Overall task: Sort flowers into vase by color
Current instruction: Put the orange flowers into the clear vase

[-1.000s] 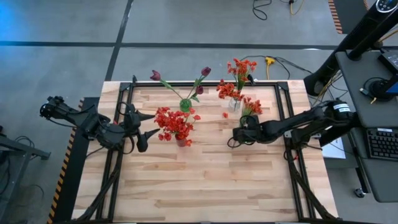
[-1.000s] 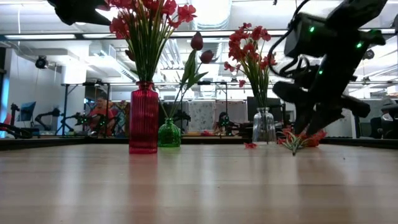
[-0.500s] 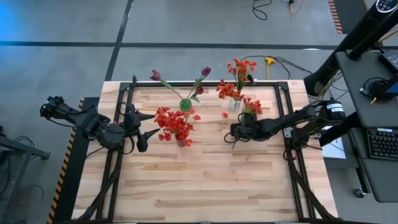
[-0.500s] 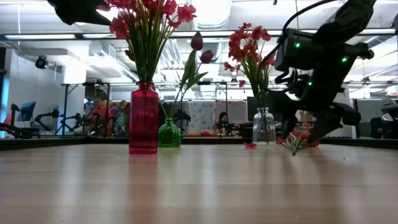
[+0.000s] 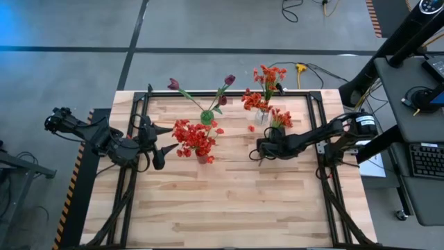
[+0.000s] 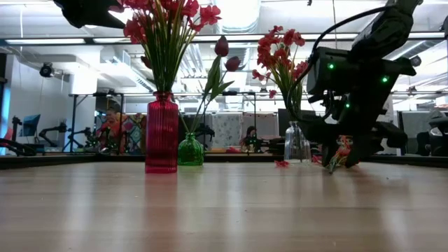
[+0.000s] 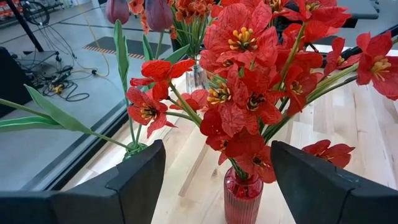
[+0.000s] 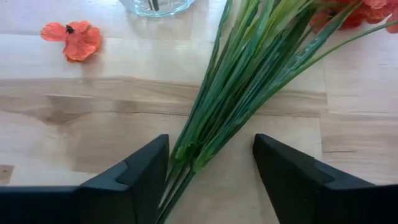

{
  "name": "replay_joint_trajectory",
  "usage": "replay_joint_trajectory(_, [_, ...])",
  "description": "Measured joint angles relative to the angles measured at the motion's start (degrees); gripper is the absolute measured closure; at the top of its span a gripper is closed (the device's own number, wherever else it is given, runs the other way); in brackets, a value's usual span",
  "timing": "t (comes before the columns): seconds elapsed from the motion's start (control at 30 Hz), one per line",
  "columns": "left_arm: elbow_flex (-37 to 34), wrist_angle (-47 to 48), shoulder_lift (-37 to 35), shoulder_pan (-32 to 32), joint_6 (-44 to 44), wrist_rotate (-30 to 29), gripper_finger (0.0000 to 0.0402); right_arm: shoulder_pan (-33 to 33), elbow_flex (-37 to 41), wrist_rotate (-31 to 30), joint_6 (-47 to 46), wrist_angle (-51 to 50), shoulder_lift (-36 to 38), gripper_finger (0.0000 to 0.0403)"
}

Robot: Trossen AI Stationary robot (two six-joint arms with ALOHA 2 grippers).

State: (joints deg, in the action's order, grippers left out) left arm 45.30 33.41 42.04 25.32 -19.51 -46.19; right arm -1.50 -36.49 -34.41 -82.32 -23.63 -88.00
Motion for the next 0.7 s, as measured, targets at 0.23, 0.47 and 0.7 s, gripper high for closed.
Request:
replay_joint_trajectory(0.23, [0.0, 0.0, 0.0, 0.0, 0.4, 0.0, 0.0129, -0.1, 0.1, 2.6, -0.3, -3.4, 2.3, 0.0227])
replay_joint_trajectory(0.47, [0.0, 0.0, 0.0, 0.0, 0.8, 0.0, 0.0129, -0.1, 0.2, 9.3, -0.4, -9.7, 6.2, 0.0279])
replay_joint_trajectory(0.7, [0.0, 0.0, 0.0, 0.0, 0.8, 0.0, 0.0129, 0.1, 0.2, 11.0, 0.5, -10.9, 6.8, 0.0337])
